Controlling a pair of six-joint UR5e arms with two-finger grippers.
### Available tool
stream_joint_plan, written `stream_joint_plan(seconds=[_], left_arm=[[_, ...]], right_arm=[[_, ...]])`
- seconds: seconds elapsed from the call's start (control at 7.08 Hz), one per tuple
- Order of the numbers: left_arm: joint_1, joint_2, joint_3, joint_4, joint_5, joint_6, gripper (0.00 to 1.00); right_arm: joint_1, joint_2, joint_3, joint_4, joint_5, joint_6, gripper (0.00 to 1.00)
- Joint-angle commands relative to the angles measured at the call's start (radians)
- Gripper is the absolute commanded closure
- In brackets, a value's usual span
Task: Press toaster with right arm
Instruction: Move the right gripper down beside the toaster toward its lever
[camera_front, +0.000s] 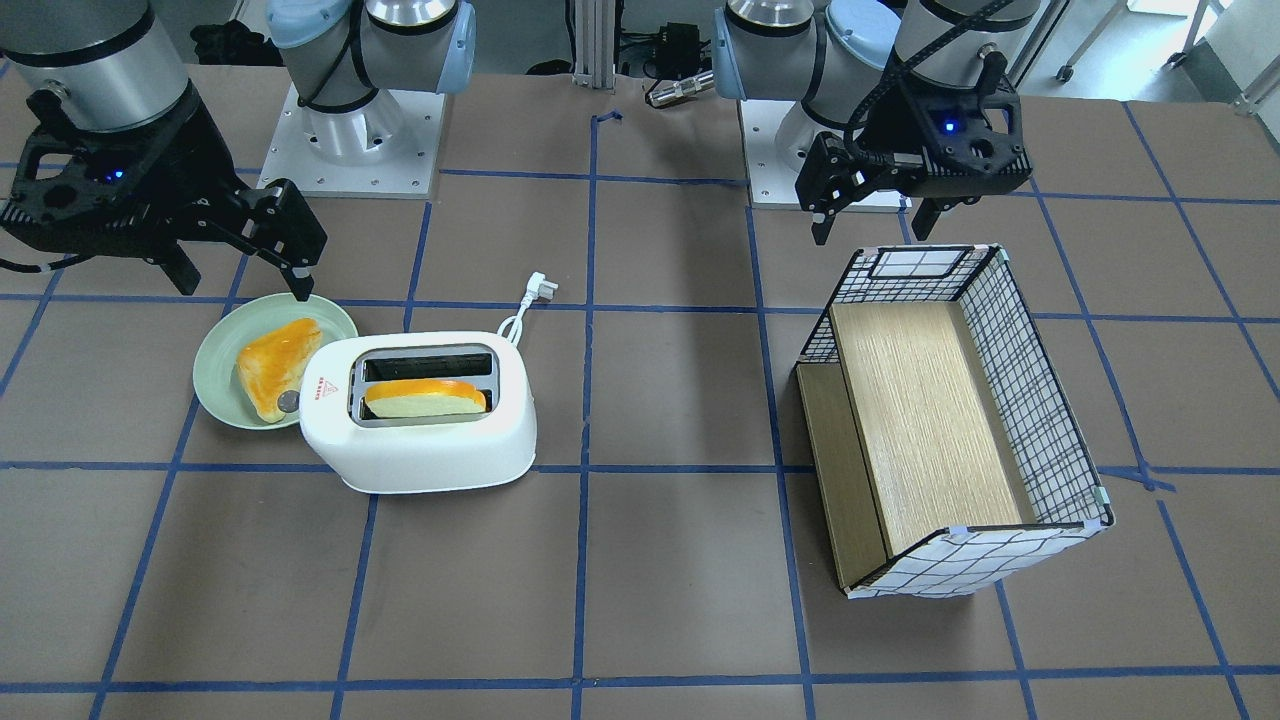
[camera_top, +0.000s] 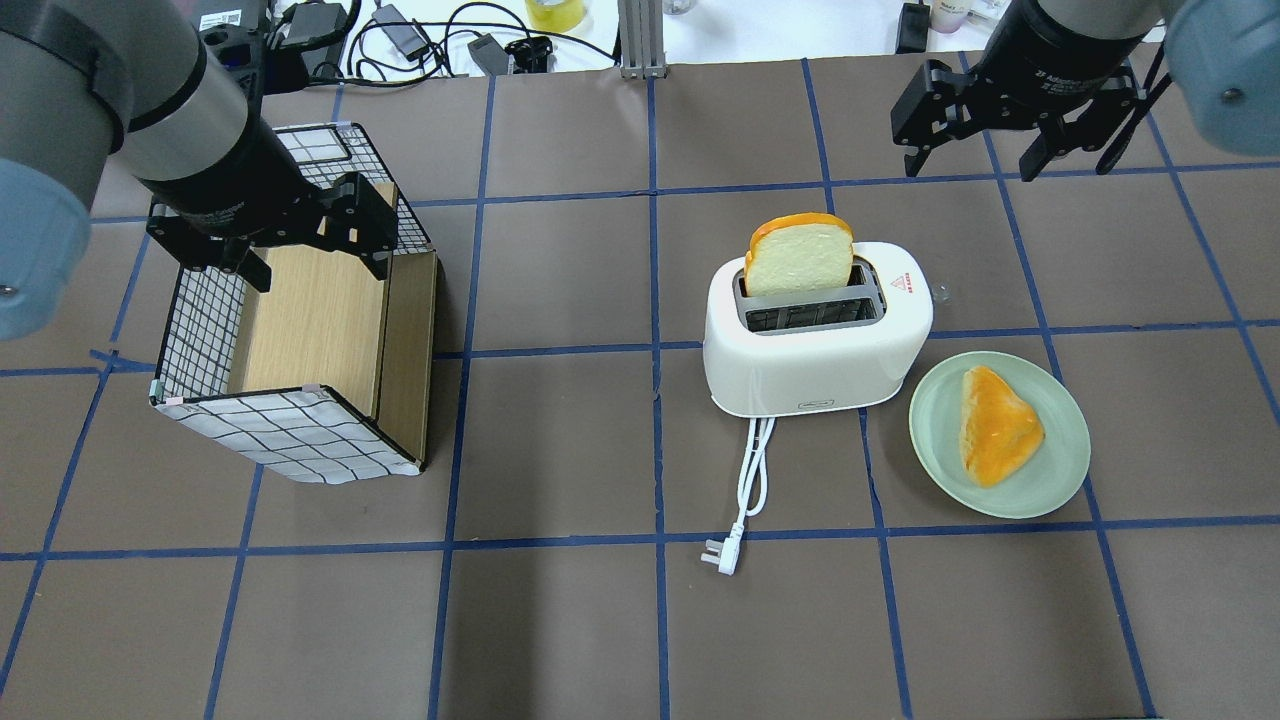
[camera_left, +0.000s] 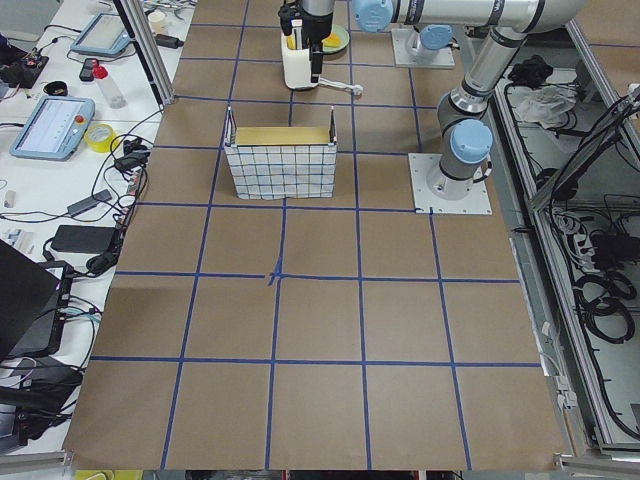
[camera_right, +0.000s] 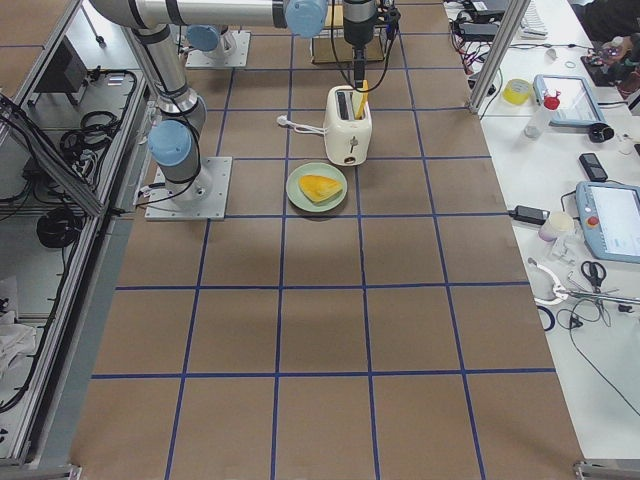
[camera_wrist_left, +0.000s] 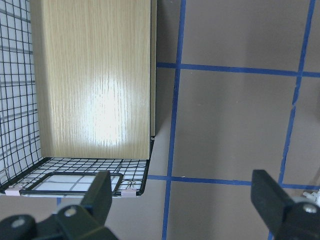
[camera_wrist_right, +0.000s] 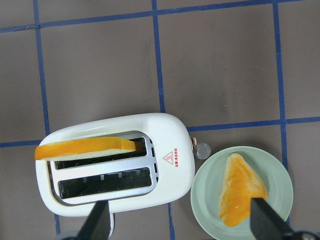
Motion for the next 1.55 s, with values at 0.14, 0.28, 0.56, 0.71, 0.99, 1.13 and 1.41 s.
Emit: stream_joint_plan(seconds=[0.14, 0.28, 0.56, 0.71, 0.99, 1.13, 1.41], left_arm=[[0.0, 0.0, 0.0, 0.0, 0.0, 0.0, 0.0], [0.0, 0.0, 0.0, 0.0, 0.0, 0.0, 0.0], [0.0, 0.0, 0.0, 0.0, 0.0, 0.0, 0.0], [0.0, 0.0, 0.0, 0.0, 0.0, 0.0, 0.0], [0.0, 0.0, 0.0, 0.0, 0.0, 0.0, 0.0], [0.0, 0.0, 0.0, 0.0, 0.0, 0.0, 0.0], [0.0, 0.0, 0.0, 0.0, 0.0, 0.0, 0.0]], right_arm=[[-0.164, 0.003, 0.008, 0.072, 0.143, -0.241, 0.06], [-0.211, 0.009, 0.011, 0.125, 0.194, -0.284, 0.27], [-0.213, 0.052, 0.015, 0.142, 0.206, -0.308, 0.72], [-0.217, 0.09, 0.031, 0.147, 0.247, -0.377, 0.86], [-0.219, 0.12, 0.096, 0.127, 0.31, -0.404, 0.97], [-0.219, 0.129, 0.106, 0.124, 0.323, -0.404, 1.0], [-0.26, 0.153, 0.106, 0.121, 0.325, -0.456, 1.0]])
